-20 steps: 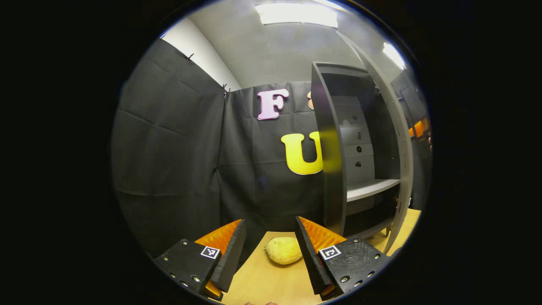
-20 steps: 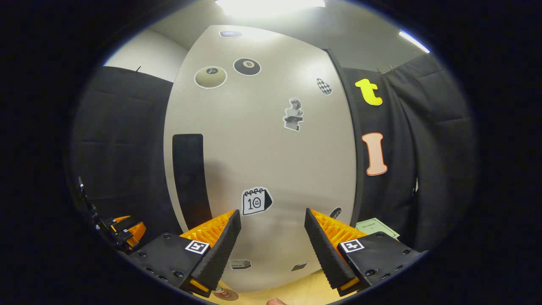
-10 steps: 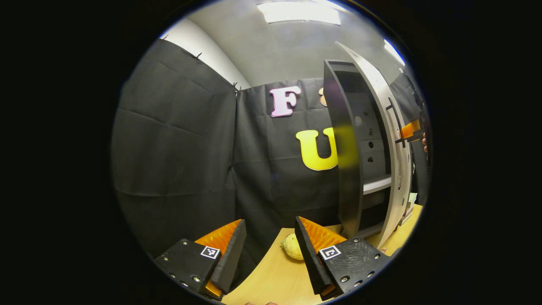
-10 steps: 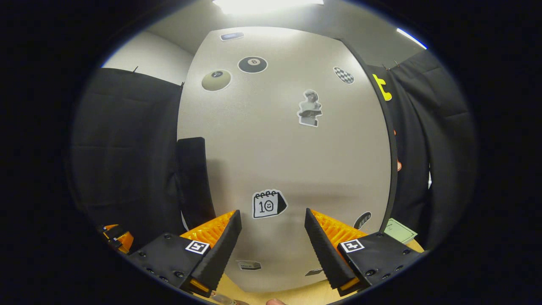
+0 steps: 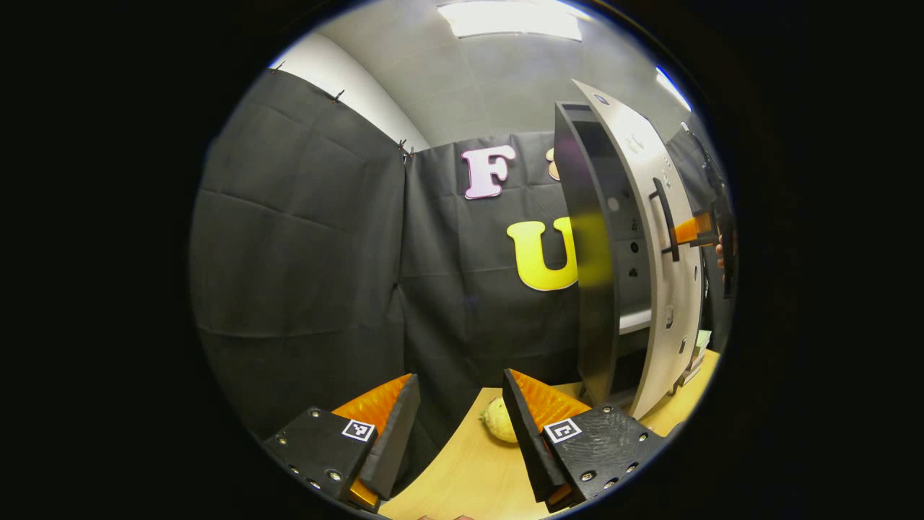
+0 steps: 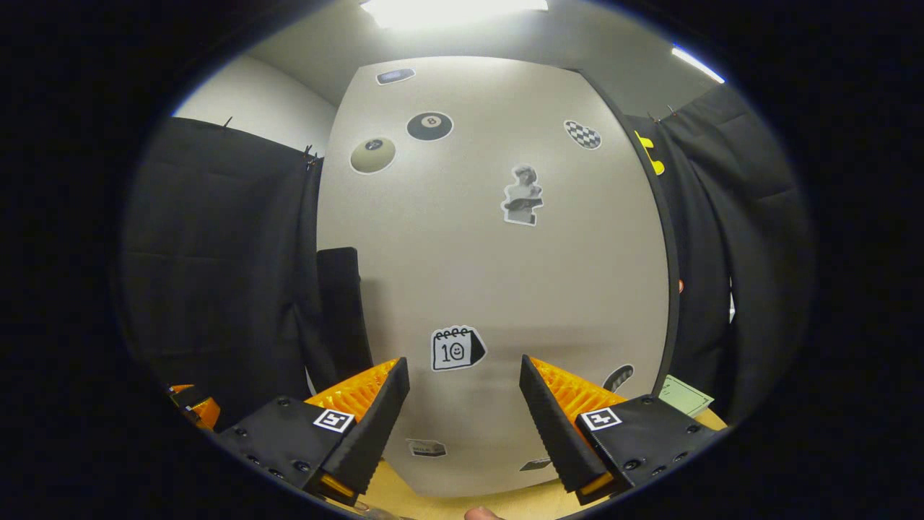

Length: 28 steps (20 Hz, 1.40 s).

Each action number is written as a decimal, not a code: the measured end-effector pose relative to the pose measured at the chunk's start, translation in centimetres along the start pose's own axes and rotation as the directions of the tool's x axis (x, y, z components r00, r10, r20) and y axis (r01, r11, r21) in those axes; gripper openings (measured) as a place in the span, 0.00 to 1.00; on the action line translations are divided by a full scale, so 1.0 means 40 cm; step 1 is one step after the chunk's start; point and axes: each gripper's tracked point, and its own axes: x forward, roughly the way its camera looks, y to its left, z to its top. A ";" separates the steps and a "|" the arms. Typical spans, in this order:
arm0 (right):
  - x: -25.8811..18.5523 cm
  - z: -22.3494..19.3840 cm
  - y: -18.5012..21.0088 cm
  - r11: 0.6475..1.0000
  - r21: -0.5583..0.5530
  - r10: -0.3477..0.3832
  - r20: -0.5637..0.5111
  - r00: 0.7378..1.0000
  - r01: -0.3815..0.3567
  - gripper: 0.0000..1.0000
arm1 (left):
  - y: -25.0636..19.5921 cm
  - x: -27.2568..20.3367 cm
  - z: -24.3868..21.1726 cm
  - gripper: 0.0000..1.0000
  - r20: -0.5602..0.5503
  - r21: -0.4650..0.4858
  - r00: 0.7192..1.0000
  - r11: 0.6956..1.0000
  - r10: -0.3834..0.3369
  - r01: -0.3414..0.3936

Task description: Open the cabinet door with the right hand, grasp the bottle in the cabinet with the left hand and place it on the coaster, then close the cabinet door with the right hand.

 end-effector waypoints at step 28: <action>-0.644 -0.053 -0.537 0.987 -0.055 -0.152 -0.035 0.988 0.150 0.98 | -0.695 -0.309 0.270 0.67 0.078 0.098 0.965 0.965 -0.250 0.242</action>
